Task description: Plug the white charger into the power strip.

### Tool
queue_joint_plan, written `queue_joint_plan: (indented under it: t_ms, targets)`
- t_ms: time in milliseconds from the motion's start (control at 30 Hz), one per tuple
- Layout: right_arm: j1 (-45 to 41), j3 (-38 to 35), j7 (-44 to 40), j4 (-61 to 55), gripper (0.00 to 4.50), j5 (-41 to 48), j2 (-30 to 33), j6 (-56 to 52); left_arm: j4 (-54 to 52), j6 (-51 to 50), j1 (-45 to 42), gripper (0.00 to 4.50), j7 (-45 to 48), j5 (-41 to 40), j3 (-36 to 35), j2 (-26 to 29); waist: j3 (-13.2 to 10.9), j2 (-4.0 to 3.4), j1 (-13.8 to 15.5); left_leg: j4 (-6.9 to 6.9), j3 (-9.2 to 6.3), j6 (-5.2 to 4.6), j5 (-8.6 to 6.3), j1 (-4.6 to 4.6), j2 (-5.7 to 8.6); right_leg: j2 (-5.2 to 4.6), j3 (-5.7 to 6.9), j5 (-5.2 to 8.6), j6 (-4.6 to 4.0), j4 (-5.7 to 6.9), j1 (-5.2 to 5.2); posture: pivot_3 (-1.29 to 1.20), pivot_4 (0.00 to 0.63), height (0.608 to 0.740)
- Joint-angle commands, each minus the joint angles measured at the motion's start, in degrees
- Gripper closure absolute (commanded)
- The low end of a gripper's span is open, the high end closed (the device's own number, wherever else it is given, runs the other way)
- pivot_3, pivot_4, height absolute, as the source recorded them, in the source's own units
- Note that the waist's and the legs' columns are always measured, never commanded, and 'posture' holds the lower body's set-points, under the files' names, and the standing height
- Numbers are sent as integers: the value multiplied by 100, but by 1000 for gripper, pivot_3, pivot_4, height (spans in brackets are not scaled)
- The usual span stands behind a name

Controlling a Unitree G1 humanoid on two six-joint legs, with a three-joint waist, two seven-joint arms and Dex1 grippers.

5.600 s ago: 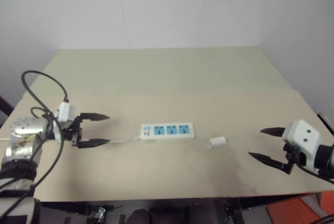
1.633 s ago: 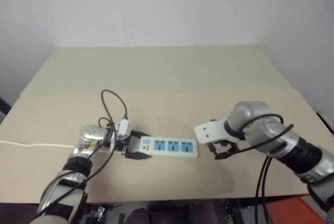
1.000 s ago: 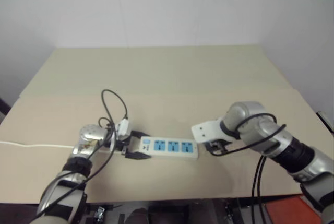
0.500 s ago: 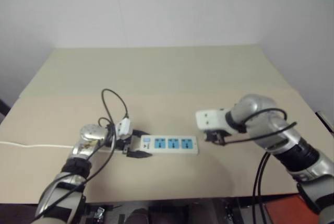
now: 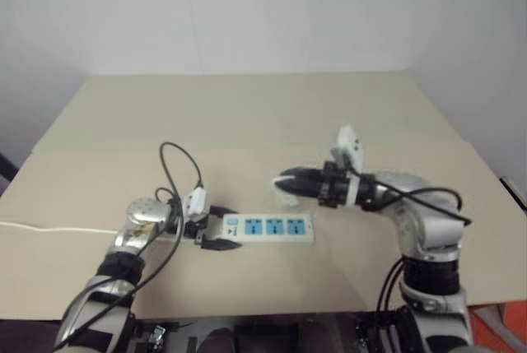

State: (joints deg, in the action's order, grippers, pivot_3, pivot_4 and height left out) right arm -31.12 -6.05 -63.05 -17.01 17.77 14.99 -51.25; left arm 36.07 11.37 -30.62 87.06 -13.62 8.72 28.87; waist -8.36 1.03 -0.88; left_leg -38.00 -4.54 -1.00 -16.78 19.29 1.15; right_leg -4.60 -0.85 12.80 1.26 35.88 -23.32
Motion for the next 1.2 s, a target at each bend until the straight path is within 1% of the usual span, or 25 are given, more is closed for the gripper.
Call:
queue_joint_plan:
  t_ms: [33,200,267,367,500,767,1200]
  targets:
    - [24,-107,-45,316,3284,577,-234,817,131,107,-98,1187,43,59,-44,31,0,0,-4,0,1,0,0,-2,0,1,0,0,0,-4,1,0,150,740]
    - [196,487,-418,1339,3284,537,-601,2388,174,170,-38,1187,55,97,-17,34,2,-2,-18,0,4,0,0,-7,-5,9,1,0,-1,-2,0,0,150,740]
    - [225,714,-569,1733,3284,417,-627,2972,153,163,-18,1187,40,103,-7,23,2,-3,-20,0,4,0,0,-7,-5,10,1,0,-1,-1,0,0,150,740]
    - [125,942,-795,2386,3284,373,-624,3513,120,137,13,1187,25,92,-2,1,2,-3,-18,0,5,1,0,-7,-4,9,1,0,-1,0,0,0,150,740]
    - [-42,1079,-899,3043,3284,306,-675,4188,164,192,27,1187,41,120,19,-4,2,-3,-19,0,4,1,0,-8,-5,10,1,0,-2,0,0,0,150,740]
    - [-231,1100,-1010,3708,3284,326,-609,4733,190,189,48,1187,25,110,-8,14,2,-4,-17,0,3,1,1,-8,-5,10,1,-1,-2,0,0,0,150,740]
    - [-188,1266,-965,4109,3284,247,-689,5002,228,221,80,1187,12,107,-56,41,4,-7,-29,0,3,1,0,-9,-6,10,-1,-1,-3,0,0,0,150,740]
